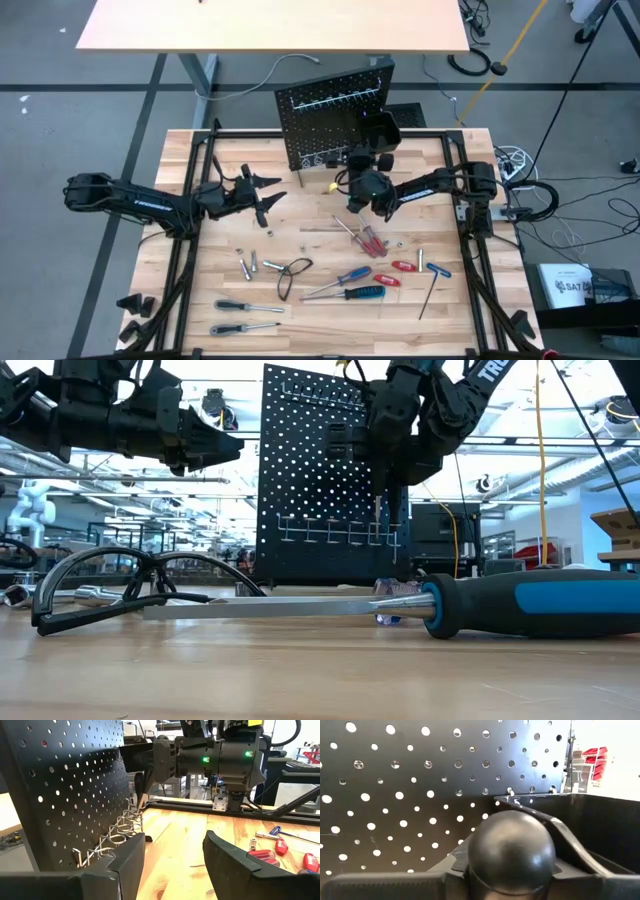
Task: Hang tools onto peg board
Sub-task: Hang the black screwdriver on the peg board
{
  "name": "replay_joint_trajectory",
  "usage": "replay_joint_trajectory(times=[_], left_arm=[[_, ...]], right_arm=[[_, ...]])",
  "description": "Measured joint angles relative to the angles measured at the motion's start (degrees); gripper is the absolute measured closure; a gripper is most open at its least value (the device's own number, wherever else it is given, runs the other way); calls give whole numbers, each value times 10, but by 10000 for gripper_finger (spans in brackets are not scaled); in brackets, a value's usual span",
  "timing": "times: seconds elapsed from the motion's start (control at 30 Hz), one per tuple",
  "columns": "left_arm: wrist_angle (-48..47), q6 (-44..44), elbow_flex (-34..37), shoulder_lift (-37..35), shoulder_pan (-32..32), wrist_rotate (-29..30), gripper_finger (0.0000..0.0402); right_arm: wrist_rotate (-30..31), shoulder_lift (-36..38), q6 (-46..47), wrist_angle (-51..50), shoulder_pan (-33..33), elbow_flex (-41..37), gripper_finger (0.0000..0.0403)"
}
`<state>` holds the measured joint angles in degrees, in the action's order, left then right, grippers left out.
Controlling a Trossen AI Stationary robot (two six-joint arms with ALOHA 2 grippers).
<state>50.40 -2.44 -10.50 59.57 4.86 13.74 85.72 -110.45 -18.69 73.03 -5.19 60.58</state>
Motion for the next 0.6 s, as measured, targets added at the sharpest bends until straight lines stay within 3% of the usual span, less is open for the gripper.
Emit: replay_joint_trajectory(times=[0.6], left_arm=[[0,1,0,0,0,0,201]], right_arm=[[-8,0,148,-152,-9,0,304]])
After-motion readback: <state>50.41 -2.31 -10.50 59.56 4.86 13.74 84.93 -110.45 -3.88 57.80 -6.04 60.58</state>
